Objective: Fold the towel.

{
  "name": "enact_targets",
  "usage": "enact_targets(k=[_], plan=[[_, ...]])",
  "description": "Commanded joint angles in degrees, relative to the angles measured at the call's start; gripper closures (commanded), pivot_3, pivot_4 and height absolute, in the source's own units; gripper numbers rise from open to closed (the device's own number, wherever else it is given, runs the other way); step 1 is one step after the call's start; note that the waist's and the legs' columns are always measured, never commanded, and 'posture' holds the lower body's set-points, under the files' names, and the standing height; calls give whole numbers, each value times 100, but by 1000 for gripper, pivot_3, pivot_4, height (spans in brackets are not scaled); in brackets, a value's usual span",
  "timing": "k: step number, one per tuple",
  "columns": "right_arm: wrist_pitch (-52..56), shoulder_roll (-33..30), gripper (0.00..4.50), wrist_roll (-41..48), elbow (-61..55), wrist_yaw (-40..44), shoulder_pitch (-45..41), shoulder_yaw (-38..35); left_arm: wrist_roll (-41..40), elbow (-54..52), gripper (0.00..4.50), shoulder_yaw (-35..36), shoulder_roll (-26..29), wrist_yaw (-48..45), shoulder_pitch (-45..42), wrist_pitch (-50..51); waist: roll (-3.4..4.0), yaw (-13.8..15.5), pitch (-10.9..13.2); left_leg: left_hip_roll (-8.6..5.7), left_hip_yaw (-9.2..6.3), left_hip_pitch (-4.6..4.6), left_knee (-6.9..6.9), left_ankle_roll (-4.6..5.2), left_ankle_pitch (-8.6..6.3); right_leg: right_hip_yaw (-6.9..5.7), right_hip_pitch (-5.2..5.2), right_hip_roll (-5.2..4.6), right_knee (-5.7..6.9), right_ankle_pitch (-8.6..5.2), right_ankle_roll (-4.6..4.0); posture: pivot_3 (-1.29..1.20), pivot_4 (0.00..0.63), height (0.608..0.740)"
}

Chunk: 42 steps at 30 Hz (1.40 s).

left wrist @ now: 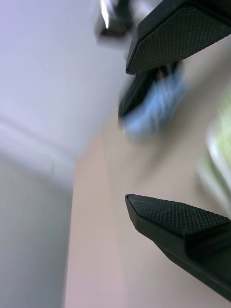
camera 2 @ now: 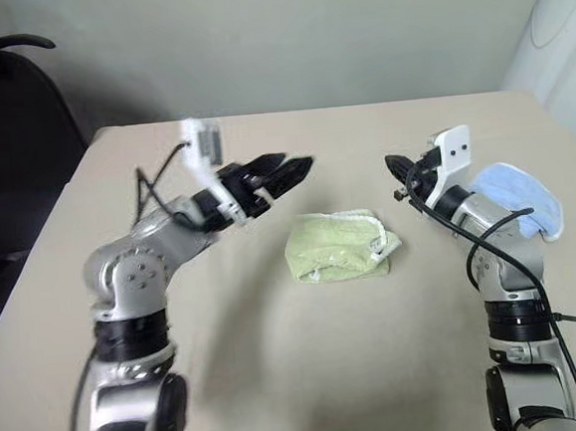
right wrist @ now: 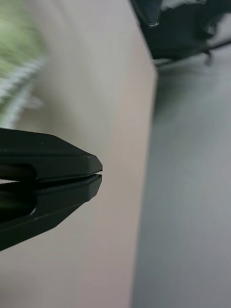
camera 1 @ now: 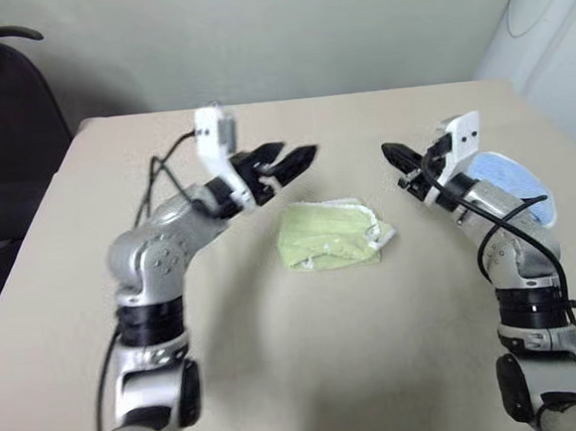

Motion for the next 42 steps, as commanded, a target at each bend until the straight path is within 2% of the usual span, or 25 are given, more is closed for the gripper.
enact_targets(k=[1,4,8,14,18,20,22,25,30,33,39,42], plan=[[282,-136,4500,276,-584,342,116,181,429,-440,1454,-319,326,-667,534,-594,0,-3,0,0,-1,-3,0,0,0,0,-2,0,-3,0,0,0,150,740],[422,-259,4500,266,-819,597,427,425,263,-544,2635,-254,163,-789,853,-661,-5,57,0,-2,-9,-16,4,6,-3,-5,-5,0,-4,0,0,0,150,740],[330,-121,4500,53,-592,563,596,713,734,-176,4037,-857,-133,-875,823,-816,-6,80,0,-2,-15,-22,26,11,-6,-7,0,-2,4,8,12,0,150,740],[175,5,4500,-775,557,376,691,1446,2123,1403,4037,-2017,-286,-1030,590,-1341,-8,51,-2,-1,-13,2,48,30,-11,-3,21,-12,23,16,20,0,150,740],[-156,34,4500,-1160,1146,375,733,1595,2595,2168,4037,-2168,-396,-947,586,-1549,-7,48,-33,-2,-13,7,41,31,-13,-1,25,-12,17,16,19,0,150,740],[-254,-63,4500,-1162,943,458,861,1512,2384,1993,4037,-1866,-528,-950,711,-1662,-6,49,-36,-2,-13,56,34,47,-24,-2,82,-14,-6,16,20,0,150,740],[-413,-181,4500,-1076,545,543,992,1332,1718,1459,4037,-1179,-784,-957,902,-1729,-5,51,-36,-2,-14,61,34,99,-54,-2,96,-14,-24,21,28,0,150,740],[-391,-350,4500,-758,-54,647,1108,955,888,632,4037,-327,-1019,-747,1156,-1500,-8,52,-31,-5,-13,40,40,57,-30,-3,88,-14,-38,24,33,0,150,740],[-10,-810,4500,-105,-881,934,1269,253,121,-236,4037,555,-786,-315,1702,-861,-9,45,-29,-6,-2,7,39,47,-24,-3,64,-11,-53,26,37,0,150,740],[88,-894,4500,5,-930,850,1206,49,-493,0,3469,906,-824,112,1755,-27,-13,41,-28,-5,2,9,38,48,-25,1,65,-10,-58,25,39,0,150,740],[151,-720,4500,26,-1095,540,1184,-26,-1046,1082,1317,1003,-979,294,1307,1045,-13,69,-27,-6,-3,15,45,53,-18,4,68,-11,-49,38,51,0,150,740],[210,-653,4500,64,-1297,425,1253,-53,-984,1602,272,795,-1135,233,927,1273,-13,86,-27,-6,-2,15,47,52,-17,4,68,-11,-48,39,51,0,150,740]])
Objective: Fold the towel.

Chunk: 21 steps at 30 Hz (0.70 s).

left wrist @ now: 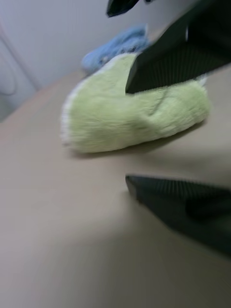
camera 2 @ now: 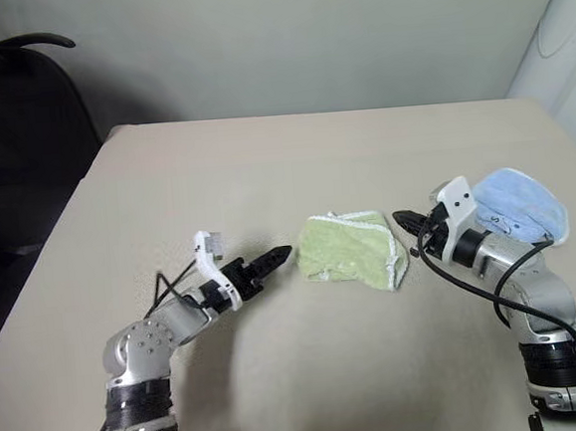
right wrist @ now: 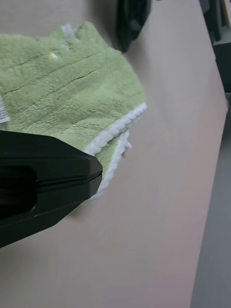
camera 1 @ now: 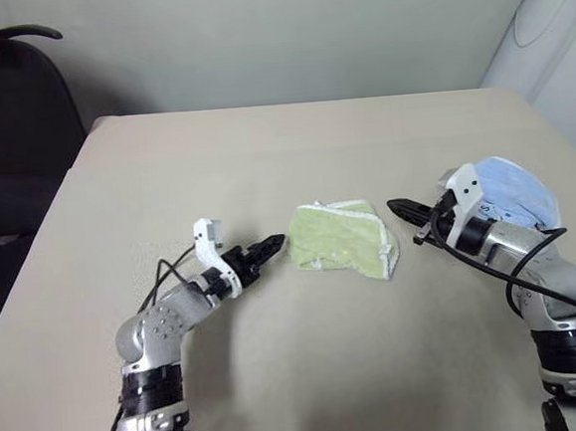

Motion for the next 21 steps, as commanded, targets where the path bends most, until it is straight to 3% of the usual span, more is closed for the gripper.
enact_targets(k=[1,7,21], plan=[[30,13,4500,129,-400,-167,0,-191,-6,398,42,-224,-127,-65,-379,267,0,18,0,-1,-1,0,0,0,0,0,1,0,0,0,0,0,150,740],[130,72,4500,180,-641,-413,39,-261,606,1567,42,-792,-509,-269,-1150,174,3,121,0,-12,-6,11,0,9,6,1,15,-7,-5,5,10,0,150,740],[164,246,4500,151,-596,-581,-270,-130,1614,2076,42,-1831,-1108,-1148,-1575,193,6,278,1,-103,-7,24,2,95,27,5,61,-93,-32,13,91,0,150,740]])
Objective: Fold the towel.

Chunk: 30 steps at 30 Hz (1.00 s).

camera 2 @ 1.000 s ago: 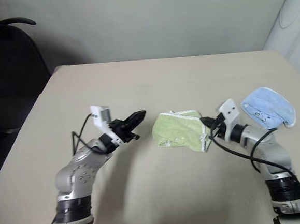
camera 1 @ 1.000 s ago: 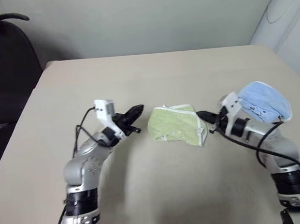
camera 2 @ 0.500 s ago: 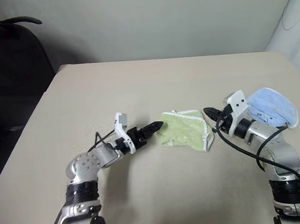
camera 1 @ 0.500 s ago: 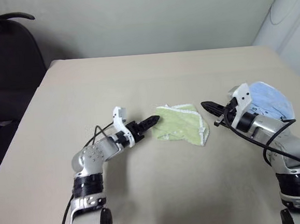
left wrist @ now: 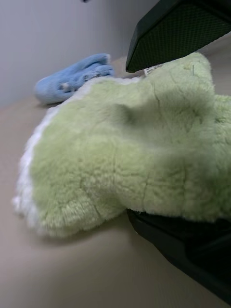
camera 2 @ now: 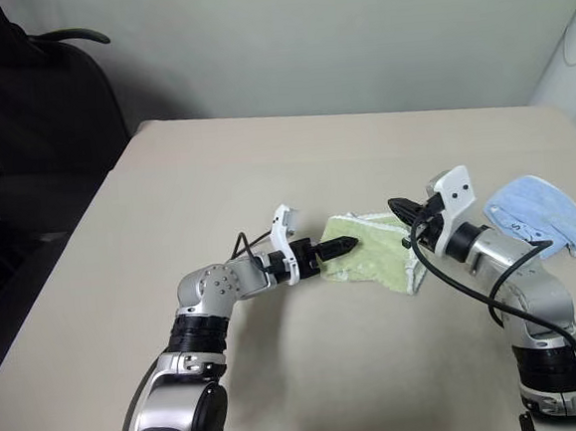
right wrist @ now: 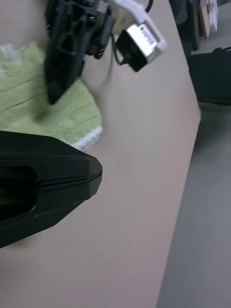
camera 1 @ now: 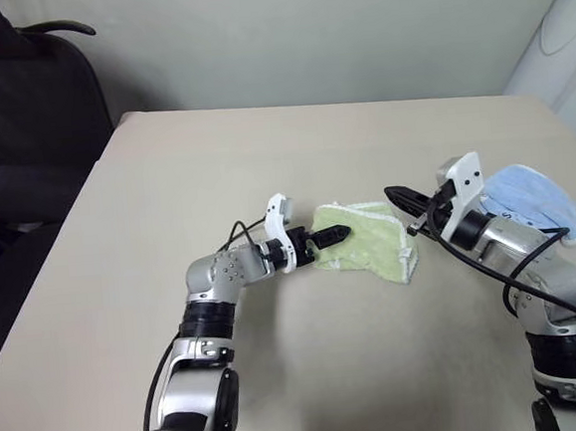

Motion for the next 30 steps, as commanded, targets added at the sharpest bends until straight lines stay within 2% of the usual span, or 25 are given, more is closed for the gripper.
enact_targets(k=[1,2,4,14,16,19,24,28,30], plan=[[-64,41,4500,49,-89,-67,-146,-52,208,398,42,-530,-351,-207,59,139,0,24,0,-2,-1,0,0,2,0,0,2,-2,0,-1,2,0,150,740],[-65,55,4500,43,-85,-74,-160,-46,240,429,42,-483,-386,-216,54,117,0,33,0,-4,-1,0,0,3,0,0,3,-3,-2,-1,4,0,150,740],[-72,79,4500,31,-75,-85,-180,-36,284,448,610,-390,-426,-243,50,74,0,35,0,-8,-1,0,0,6,0,2,5,-7,-2,-4,10,0,150,740],[-192,208,4500,-18,83,-97,-339,-11,295,219,4050,30,-413,-10,247,88,0,22,1,-4,6,-12,-5,4,1,10,-17,-4,-1,-5,12,0,150,740],[-221,238,4500,-29,125,-100,-388,-5,246,187,4454,207,-421,104,265,53,1,17,1,-5,7,-11,-5,1,4,12,-17,-4,3,-5,12,0,150,740],[-253,278,4500,-31,150,-119,-439,-6,50,95,4461,732,-443,415,233,-63,1,-28,1,-3,7,-7,-4,-2,10,14,-17,-2,9,-4,11,0,150,740],[-286,320,4500,-5,169,-159,-517,-64,-616,-301,4462,2222,-132,1245,-17,-568,-12,-209,12,12,13,-7,-12,-12,15,16,-29,11,10,3,-1,0,150,740],[-348,330,4500,56,345,-103,-615,-123,-838,-264,4462,3425,788,1920,-205,-1406,-23,-397,19,30,31,-4,-47,-40,27,63,-59,43,9,9,-11,0,150,740],[-409,364,4500,42,471,-47,-676,-59,-789,-138,4462,3767,1211,2063,-157,-1819,-28,-470,21,31,49,4,-73,-44,31,116,-77,57,7,9,-12,0,150,740]])
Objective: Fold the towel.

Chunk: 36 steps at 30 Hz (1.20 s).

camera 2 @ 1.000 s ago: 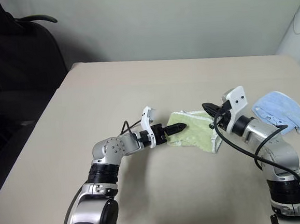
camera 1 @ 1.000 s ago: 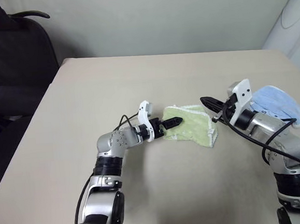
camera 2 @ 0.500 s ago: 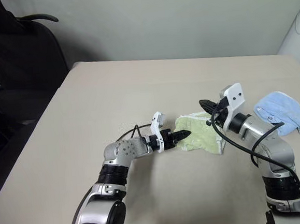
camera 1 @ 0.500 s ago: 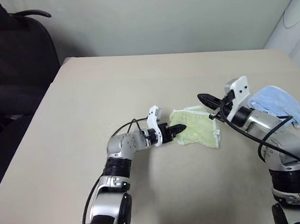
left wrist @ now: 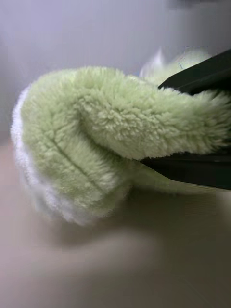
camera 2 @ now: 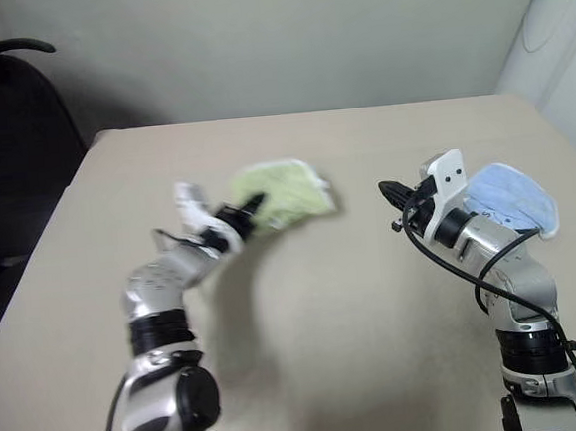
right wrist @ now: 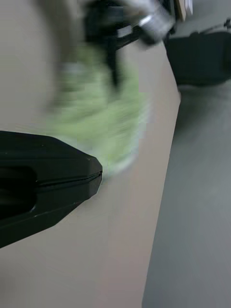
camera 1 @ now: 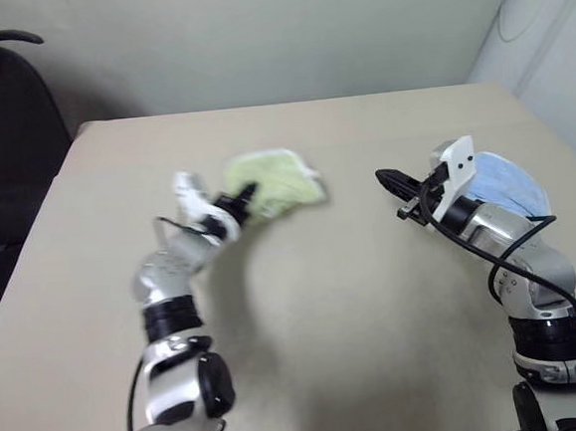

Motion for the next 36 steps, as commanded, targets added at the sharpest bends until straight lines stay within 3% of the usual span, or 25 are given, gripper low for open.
enact_targets(k=[1,6,12,18,25,32,36], plan=[[-236,70,4500,49,85,68,-224,-36,25,72,4462,761,632,355,135,-833,-7,-50,4,0,6,-1,-12,0,0,16,-11,5,-4,0,0,0,150,740],[-406,175,4500,-1,460,213,-476,116,110,440,4462,1384,927,1043,632,-1482,-7,-15,4,-7,8,-25,-11,20,-12,40,-38,-1,-17,-2,3,0,150,740],[-582,238,4500,-36,735,320,-630,229,-141,-83,4462,1788,294,1918,1629,-1682,-5,-3,3,-17,8,-47,24,35,-21,37,-49,-13,-10,-1,4,0,150,740],[-627,247,4500,-42,793,390,-601,266,-564,-435,2452,1829,64,1996,1975,-1795,7,-87,-1,-17,18,17,-12,31,-22,47,-17,-12,10,3,-2,0,150,740],[-601,300,4500,-30,740,398,-539,314,-674,-862,56,1597,402,1900,2350,-1738,24,-118,-11,-16,18,20,-11,30,-22,50,-20,-10,11,4,-5,0,150,740],[-492,228,4500,66,656,428,-338,195,-225,-2045,18,1189,921,1534,3328,-1982,20,-213,-10,-4,18,10,-11,15,-31,70,-38,9,-3,5,-9,0,150,740],[-509,1,4500,55,808,700,-247,173,15,-2799,18,1040,1351,896,3751,-2291,-21,-159,3,4,7,-8,-12,14,-43,68,-55,19,3,5,-14,0,150,740]])
